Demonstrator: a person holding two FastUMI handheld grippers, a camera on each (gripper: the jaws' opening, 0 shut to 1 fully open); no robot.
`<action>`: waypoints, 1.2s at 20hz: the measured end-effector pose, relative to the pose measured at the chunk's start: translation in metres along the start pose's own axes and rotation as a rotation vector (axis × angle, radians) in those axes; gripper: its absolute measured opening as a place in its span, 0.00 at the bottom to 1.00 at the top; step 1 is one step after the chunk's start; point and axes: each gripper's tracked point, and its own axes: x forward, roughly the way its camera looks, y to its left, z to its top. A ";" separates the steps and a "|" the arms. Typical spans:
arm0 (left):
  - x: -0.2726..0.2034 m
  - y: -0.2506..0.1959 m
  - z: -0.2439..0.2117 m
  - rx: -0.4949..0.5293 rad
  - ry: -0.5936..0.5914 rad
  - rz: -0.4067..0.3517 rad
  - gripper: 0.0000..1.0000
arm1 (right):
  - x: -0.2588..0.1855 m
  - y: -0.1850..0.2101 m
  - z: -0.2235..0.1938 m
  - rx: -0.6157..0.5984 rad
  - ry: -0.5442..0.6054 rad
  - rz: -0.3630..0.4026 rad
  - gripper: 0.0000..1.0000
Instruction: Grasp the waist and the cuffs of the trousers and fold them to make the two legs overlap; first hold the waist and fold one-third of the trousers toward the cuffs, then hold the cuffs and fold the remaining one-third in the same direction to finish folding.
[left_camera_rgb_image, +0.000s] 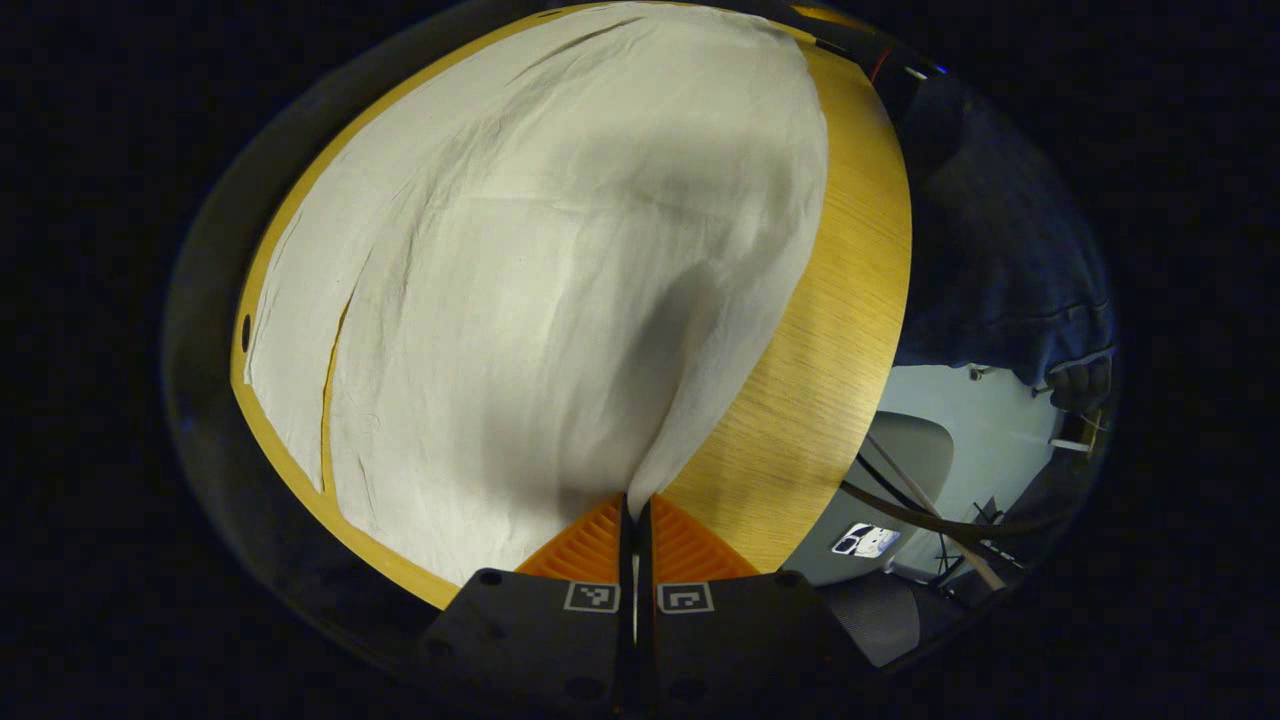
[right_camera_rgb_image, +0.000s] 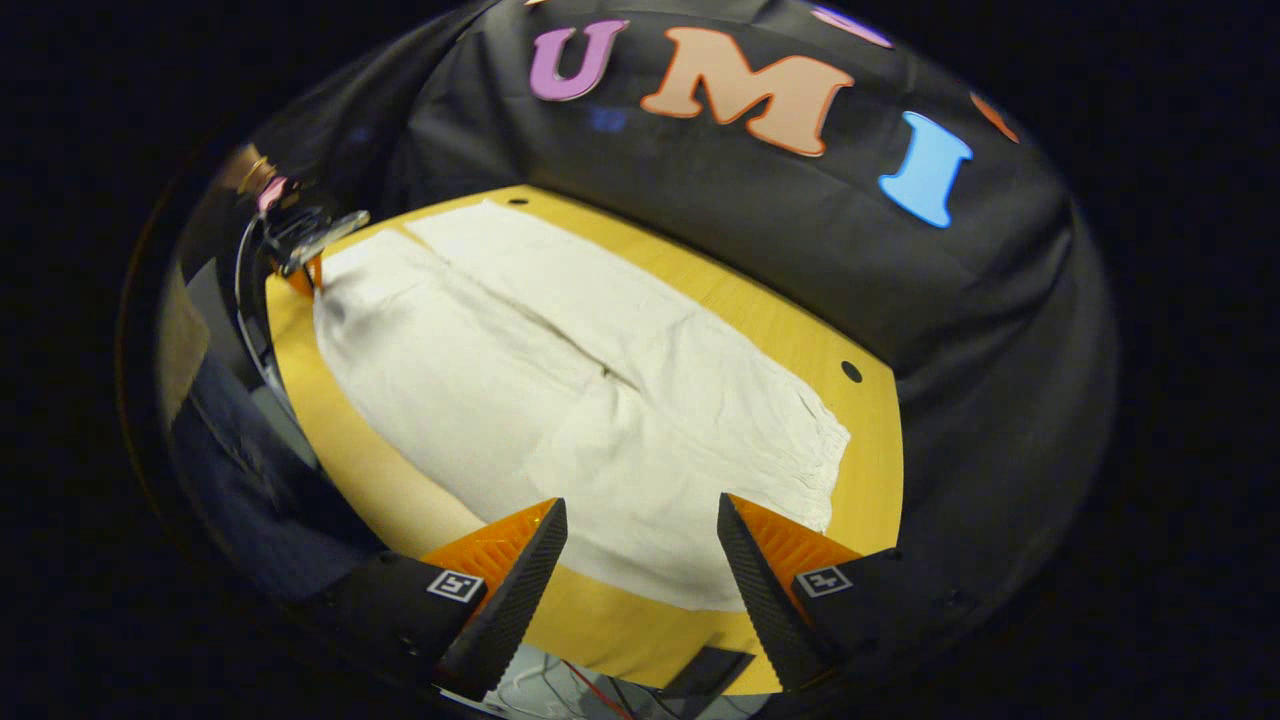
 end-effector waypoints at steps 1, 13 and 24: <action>-0.002 0.000 0.000 0.002 0.002 0.008 0.00 | 0.004 -0.002 -0.012 -0.056 0.040 0.030 0.98; -0.002 -0.001 0.000 -0.043 0.020 0.058 0.00 | 0.053 -0.017 -0.109 -0.376 0.403 0.313 0.98; 0.000 -0.001 0.001 -0.057 0.039 0.031 0.00 | 0.061 -0.016 -0.122 -0.325 0.519 0.380 0.65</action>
